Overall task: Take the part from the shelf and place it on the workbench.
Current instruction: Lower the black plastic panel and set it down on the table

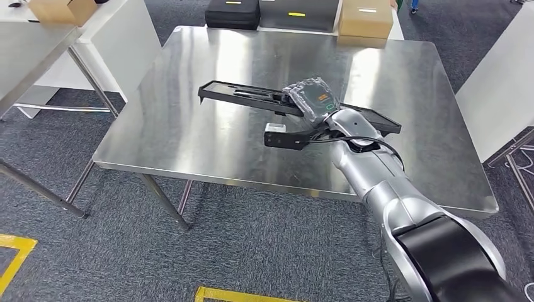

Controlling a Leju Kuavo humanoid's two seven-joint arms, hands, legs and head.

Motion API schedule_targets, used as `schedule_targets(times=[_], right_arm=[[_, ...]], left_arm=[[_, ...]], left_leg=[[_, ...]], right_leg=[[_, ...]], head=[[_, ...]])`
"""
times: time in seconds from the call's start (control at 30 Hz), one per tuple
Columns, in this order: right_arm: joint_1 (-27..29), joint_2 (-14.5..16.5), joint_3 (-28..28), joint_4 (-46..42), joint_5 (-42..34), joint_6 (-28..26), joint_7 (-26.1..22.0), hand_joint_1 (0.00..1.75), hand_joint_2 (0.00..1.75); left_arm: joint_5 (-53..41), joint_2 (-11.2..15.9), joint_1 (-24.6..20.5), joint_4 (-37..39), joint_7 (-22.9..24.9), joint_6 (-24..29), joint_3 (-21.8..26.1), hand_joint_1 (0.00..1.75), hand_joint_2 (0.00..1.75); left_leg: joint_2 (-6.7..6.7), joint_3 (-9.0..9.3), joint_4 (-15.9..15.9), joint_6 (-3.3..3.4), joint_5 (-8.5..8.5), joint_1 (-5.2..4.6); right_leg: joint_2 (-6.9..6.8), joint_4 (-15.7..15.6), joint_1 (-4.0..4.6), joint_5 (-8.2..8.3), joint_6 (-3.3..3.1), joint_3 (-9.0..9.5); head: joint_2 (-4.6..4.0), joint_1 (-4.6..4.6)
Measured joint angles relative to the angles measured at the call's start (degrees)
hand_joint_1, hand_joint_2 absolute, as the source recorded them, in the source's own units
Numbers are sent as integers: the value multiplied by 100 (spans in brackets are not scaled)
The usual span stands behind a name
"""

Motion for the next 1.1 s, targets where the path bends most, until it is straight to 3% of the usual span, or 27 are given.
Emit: schedule_targets(times=[0.07, 0.13, 0.2, 0.23, 0.3, 0.37, 0.4, 0.47, 0.53, 0.6, 0.73, 0.93, 1.1], right_arm=[[-33, 15, 46, 33, -1, -158, 29, 171, 175], [-49, 19, 78, 63, 21, -239, 29, 171, 175], [-57, 0, 125, 92, 114, -281, 42, 171, 175], [-65, -23, 157, 111, 161, -303, 49, 171, 175], [-63, -82, 218, 163, 180, -330, 57, 171, 175], [-12, -129, 248, 220, 162, -335, 57, 171, 175], [15, -147, 259, 245, 158, -336, 57, 171, 175], [33, -179, 285, 284, 189, -342, 93, 171, 175], [18, -214, 327, 319, 248, -353, 199, 86, 87], [4, -245, 372, 362, 300, -363, 327, 0, 0], [-81, -334, 417, 480, 407, -350, 586, 0, 0], [-169, -498, 510, 649, 690, -239, 1141, 0, 0], [-262, -629, 528, 739, 799, -187, 1395, 0, 0]], left_arm=[[-16, -9, 2, -10, -154, 79, 27, 0, 175], [-31, -16, 21, -16, -167, 85, 48, 0, 175], [-35, -30, 36, -17, -169, 114, 68, 0, 175], [-36, -37, 29, -18, -170, 129, 81, 0, 175], [-28, -45, 1, -18, -169, 142, 108, 0, 175], [-13, -44, -20, -18, -170, 145, 133, 0, 175], [-7, -44, -24, -18, -170, 145, 143, 0, 175], [2, -46, -25, -18, -171, 154, 162, 0, 175], [8, -46, -25, -21, -171, 169, 177, 0, 175], [27, -43, -17, -44, -171, 169, 192, 0, 175], [119, -53, 15, -79, -171, 104, 229, 0, 0], [163, -69, 19, -79, -171, 86, 305, 0, 0], [189, -107, 20, -79, -171, 78, 346, 0, 0]], left_leg=[[31, 195, -351, 44, 54, -43], [-8, 219, -384, 88, 39, -71], [-37, 285, -464, 149, 59, -56], [-48, 319, -502, 180, 73, -43], [-76, 339, -524, 220, 74, -35], [-136, 343, -521, 235, 66, -36], [-170, 346, -519, 236, 63, -36], [-228, 353, -506, 222, 52, -34], [-267, 348, -475, 175, 25, -55], [-282, 335, -454, 146, 8, -73], [-272, 349, -468, 223, 19, -62], [-255, 379, -507, 205, 27, -52], [-254, 380, -513, 104, 23, -47]], right_leg=[[-67, -7, 28, -32, 48, 15], [-106, -39, 40, -44, 98, 46], [-5, 49, 39, -111, 137, 16], [86, 243, 37, -203, 136, -77], [243, 924, 21, -462, 103, -433], [288, 1460, 17, -589, 123, -757], [297, 1483, 15, -547, 157, -803], [303, 867, -5, -227, 254, -574], [319, 160, -21, 80, 283, -266], [327, -64, -21, 176, 225, -160], [334, -86, -14, 203, 187, -148], [353, -84, 7, 199, 180, -144], [352, -80, 13, 196, 175, -145]], head=[[0, 10], [0, 17], [0, 25], [0, 32], [0, 43], [0, 50], [0, 56], [0, 65], [0, 68], [0, 62], [0, 57], [0, 57], [0, 58]])
